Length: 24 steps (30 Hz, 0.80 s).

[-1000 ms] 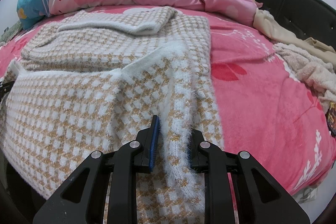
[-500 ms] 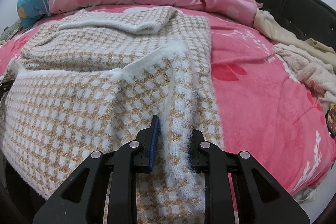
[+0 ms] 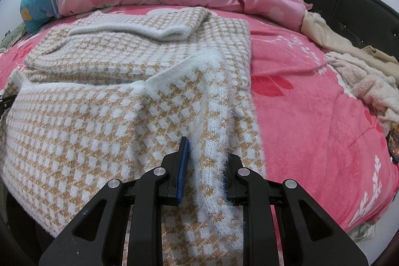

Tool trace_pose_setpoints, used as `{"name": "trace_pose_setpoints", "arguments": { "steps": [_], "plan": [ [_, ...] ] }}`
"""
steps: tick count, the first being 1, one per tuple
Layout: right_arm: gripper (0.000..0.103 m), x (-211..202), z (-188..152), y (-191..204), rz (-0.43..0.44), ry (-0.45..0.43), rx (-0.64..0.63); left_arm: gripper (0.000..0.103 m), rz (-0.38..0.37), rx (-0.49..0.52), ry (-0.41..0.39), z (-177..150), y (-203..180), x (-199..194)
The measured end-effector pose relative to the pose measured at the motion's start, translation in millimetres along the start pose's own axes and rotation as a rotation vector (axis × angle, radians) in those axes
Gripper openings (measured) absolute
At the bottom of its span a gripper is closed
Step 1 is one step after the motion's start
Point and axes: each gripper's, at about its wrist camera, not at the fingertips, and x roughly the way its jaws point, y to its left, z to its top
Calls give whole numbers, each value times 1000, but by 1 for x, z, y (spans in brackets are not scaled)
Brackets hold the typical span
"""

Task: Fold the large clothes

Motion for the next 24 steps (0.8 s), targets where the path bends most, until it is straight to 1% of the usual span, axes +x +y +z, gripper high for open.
{"name": "trace_pose_setpoints", "arguments": {
  "steps": [20,22,24],
  "plan": [
    [20,1,1,-3,7,0,2,23,3,4,5,1,-1,1],
    [17,0,1,-6,26,0,12,24,-1,3,8,1,0,2],
    [9,-3,1,-8,36,-6,22,24,-3,8,10,2,1,2]
  ]
}}
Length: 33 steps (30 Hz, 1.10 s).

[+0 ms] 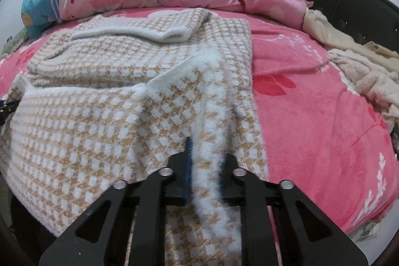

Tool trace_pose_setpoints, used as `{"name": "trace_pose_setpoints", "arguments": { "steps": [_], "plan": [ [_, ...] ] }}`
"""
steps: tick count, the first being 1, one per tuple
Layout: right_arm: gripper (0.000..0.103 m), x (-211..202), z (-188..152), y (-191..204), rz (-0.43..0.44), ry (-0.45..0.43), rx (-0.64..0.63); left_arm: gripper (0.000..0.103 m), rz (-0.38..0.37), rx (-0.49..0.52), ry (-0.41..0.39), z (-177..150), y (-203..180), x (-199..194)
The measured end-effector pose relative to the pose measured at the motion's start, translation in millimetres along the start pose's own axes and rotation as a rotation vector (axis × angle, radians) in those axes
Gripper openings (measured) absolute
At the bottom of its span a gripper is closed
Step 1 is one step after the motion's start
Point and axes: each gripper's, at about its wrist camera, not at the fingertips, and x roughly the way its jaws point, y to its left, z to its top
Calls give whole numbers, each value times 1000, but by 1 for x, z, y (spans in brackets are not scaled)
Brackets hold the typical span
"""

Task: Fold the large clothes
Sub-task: 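Lift both trim edges and fold the coat over onto its other half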

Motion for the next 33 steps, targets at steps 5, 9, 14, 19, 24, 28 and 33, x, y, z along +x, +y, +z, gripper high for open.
{"name": "trace_pose_setpoints", "arguments": {
  "steps": [5,9,14,19,24,28,33],
  "plan": [
    [7,-26,-2,-1,-29,-61,-14,10,33,31,-76,-2,-2,-23],
    [7,-61,-10,1,-84,-117,-56,8,46,41,-218,-14,-1,-72],
    [7,-98,-21,4,-123,-163,-113,8,109,83,-323,-29,-5,-129],
    [7,-128,-10,-12,-70,-234,-56,8,154,129,-431,-28,-11,-170],
    [7,-123,27,-40,29,-277,23,8,157,145,-511,2,-10,-186],
    [7,-110,64,-44,64,-310,18,8,151,154,-541,39,-11,-184],
    [7,-88,119,-48,83,-338,7,8,128,160,-536,111,-3,-158]
  ]
}}
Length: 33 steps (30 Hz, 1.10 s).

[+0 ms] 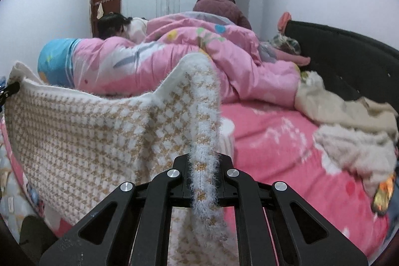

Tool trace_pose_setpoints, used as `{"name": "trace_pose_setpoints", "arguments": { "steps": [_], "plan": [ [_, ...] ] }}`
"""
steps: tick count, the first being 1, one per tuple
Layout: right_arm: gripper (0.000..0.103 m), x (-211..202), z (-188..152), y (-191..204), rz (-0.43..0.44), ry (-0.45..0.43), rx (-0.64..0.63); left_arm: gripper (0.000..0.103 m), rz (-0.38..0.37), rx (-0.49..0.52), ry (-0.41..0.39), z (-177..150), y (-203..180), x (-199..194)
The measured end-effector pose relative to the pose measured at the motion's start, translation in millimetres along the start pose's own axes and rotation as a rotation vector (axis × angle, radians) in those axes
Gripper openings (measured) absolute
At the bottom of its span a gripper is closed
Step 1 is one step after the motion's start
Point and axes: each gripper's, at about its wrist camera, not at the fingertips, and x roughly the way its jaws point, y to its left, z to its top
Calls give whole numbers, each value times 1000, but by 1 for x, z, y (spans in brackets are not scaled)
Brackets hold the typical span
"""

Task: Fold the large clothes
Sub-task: 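Lift both trim edges and fold the coat over onto its other half, then open both grippers and smooth the folded coat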

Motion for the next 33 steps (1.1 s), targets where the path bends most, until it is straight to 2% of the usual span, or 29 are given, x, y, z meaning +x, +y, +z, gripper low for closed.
{"name": "trace_pose_setpoints", "arguments": {
  "steps": [4,6,9,11,13,14,16,17,18,19,22,23,25,26,28,30,31,32,33],
  "plan": [
    [7,56,32,-6,13,21,-14,8,-33,-11,68,25,10,76],
    [7,99,38,-9,24,70,-7,8,-40,5,124,26,8,119],
    [7,155,33,-10,43,169,0,8,-72,9,282,1,2,197],
    [9,206,14,-12,76,307,6,10,-75,15,400,-27,-4,242],
    [21,235,-1,-17,77,392,26,14,-97,20,504,-55,-9,271],
    [26,240,-5,-22,91,405,47,25,-106,7,534,-66,-7,279],
    [42,235,-2,-34,126,402,101,36,-115,-48,518,-67,6,276],
    [61,228,2,-41,123,397,111,47,-112,-76,513,-64,14,273],
    [74,217,7,-47,119,381,108,51,-109,-121,497,-59,28,265],
    [75,206,11,-50,105,363,93,51,-113,-136,474,-54,36,259],
    [75,182,25,-54,57,309,53,52,-140,-176,393,-40,55,237],
    [75,178,32,-51,69,284,60,52,-180,-207,381,-36,58,234],
    [69,184,42,-39,117,272,82,52,-239,-231,400,-27,46,248],
    [57,195,45,-32,132,281,84,52,-264,-235,424,-27,36,259],
    [49,219,46,-10,191,316,95,52,-296,-250,492,-34,17,282],
    [34,250,40,3,204,372,100,53,-217,-243,547,-46,5,308],
    [33,273,30,5,167,422,88,55,-175,-222,559,-53,1,318],
    [30,285,21,2,134,453,81,64,-173,-243,579,-61,3,327],
    [30,297,11,-7,141,484,117,68,-196,-302,595,-67,10,333]
  ]
}}
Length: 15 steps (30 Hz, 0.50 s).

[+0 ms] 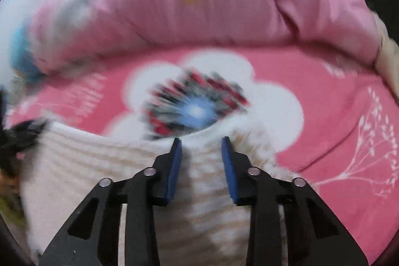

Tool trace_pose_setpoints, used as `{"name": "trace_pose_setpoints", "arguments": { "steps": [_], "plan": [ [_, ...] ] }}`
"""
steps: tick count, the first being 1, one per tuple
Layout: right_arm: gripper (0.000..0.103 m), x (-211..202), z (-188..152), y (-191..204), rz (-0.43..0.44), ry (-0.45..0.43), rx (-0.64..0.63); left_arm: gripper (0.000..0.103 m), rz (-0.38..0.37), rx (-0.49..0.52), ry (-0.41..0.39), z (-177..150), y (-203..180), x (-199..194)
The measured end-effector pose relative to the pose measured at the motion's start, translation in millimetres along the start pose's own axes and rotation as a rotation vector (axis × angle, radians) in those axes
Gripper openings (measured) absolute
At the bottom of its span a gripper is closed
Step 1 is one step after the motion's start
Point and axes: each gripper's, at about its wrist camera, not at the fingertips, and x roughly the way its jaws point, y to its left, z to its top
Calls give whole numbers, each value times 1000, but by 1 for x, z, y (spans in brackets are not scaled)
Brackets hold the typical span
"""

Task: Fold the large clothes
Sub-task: 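Open both grippers and smooth the folded coat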

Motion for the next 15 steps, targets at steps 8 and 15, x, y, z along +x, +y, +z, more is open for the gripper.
{"name": "trace_pose_setpoints", "arguments": {
  "steps": [8,15],
  "plan": [
    [37,-57,-6,-25,37,-55,124,66,41,-55,-153,-9,29,-58],
    [37,-55,-32,60,51,-35,-134,67,-123,216,-165,-31,-83,-65]
  ]
}}
